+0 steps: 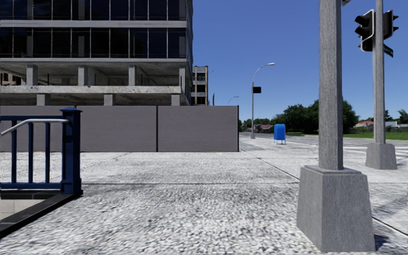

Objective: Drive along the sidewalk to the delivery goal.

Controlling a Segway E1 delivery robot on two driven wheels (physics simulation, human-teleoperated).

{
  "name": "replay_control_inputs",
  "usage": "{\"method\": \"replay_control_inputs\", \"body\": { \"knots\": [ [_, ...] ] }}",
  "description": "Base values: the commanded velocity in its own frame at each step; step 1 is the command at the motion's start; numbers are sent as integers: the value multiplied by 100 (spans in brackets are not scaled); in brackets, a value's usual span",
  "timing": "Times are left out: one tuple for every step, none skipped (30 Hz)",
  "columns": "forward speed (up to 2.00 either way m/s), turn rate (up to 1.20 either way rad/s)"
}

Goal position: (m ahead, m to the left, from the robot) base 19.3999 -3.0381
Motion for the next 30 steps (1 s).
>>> {"method": "replay_control_inputs", "body": {
  "knots": [
    [132,0],
    [132,0],
    [132,0],
    [132,0],
    [132,0],
    [132,0],
    [132,0],
    [132,0],
    [132,0],
    [132,0],
    [132,0],
    [132,0],
    [132,0],
    [132,0],
    [132,0],
    [132,0],
    [132,0],
    [132,0],
    [132,0],
    [132,0],
    [132,0],
    [132,0],
    [132,0],
    [132,0],
    [132,0],
    [132,0],
    [132,0],
    [132,0],
    [132,0],
    [132,0]
  ]
}}
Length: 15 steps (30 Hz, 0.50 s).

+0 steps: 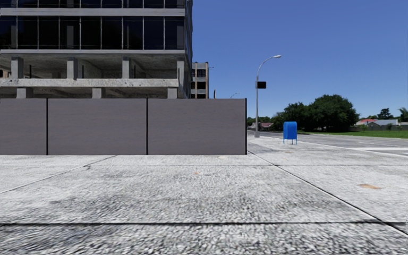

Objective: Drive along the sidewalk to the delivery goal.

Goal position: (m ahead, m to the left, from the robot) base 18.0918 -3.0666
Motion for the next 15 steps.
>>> {"method": "replay_control_inputs", "body": {
  "knots": [
    [132,0],
    [132,0],
    [132,0],
    [132,0],
    [132,0],
    [132,0],
    [132,0],
    [132,0],
    [132,0],
    [132,0],
    [132,0],
    [132,0],
    [132,0],
    [132,0],
    [132,0]
  ]
}}
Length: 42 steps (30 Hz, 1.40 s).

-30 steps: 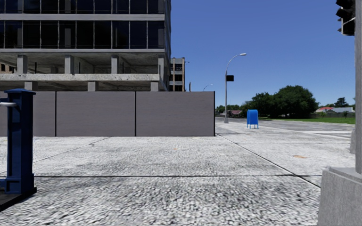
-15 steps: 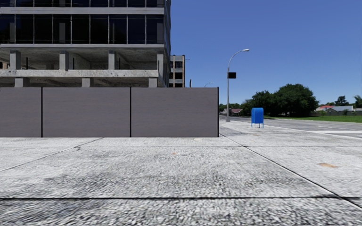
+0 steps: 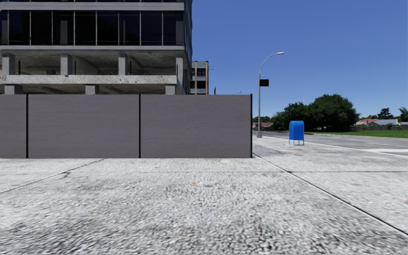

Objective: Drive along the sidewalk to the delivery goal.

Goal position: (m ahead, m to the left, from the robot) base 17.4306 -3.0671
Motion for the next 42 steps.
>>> {"method": "replay_control_inputs", "body": {
  "knots": [
    [133,0],
    [133,0],
    [133,0],
    [133,0],
    [133,0],
    [133,0],
    [133,-10],
    [133,-20],
    [133,-24],
    [133,-25],
    [133,-25],
    [133,-25],
    [133,-29],
    [133,-36],
    [133,-38],
    [133,-39],
    [133,-39],
    [133,-40],
    [133,-40],
    [133,-40],
    [133,-40],
    [133,-40],
    [133,-41],
    [133,-41],
    [133,-41],
    [133,-41],
    [133,-41],
    [133,-41],
    [133,-41],
    [133,-41],
    [133,-41],
    [133,-41],
    [133,-41],
    [133,-41],
    [133,-41],
    [133,-41],
    [133,-41],
    [133,-41],
    [133,-41],
    [133,-41],
    [133,-41],
    [133,-41]
  ]
}}
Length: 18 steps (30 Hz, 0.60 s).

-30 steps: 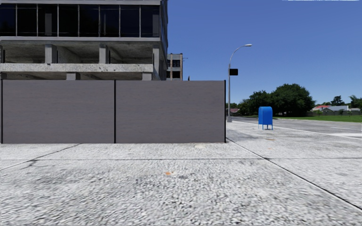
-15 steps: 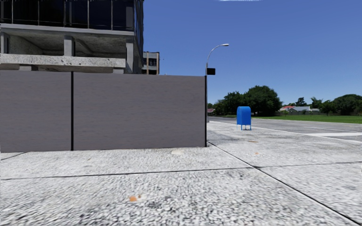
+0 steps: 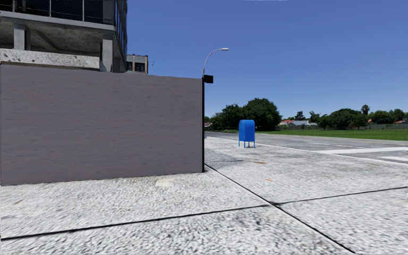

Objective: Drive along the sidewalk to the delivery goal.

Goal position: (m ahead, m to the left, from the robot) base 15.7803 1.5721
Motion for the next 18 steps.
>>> {"method": "replay_control_inputs", "body": {
  "knots": [
    [133,-41],
    [133,-41],
    [133,-41],
    [133,-41],
    [133,-41],
    [133,-41],
    [133,-41],
    [133,-41],
    [133,-41],
    [133,-41],
    [133,-40],
    [200,-39],
    [200,-38],
    [200,-36],
    [200,-35],
    [200,-34],
    [200,-31],
    [200,-31]
  ]
}}
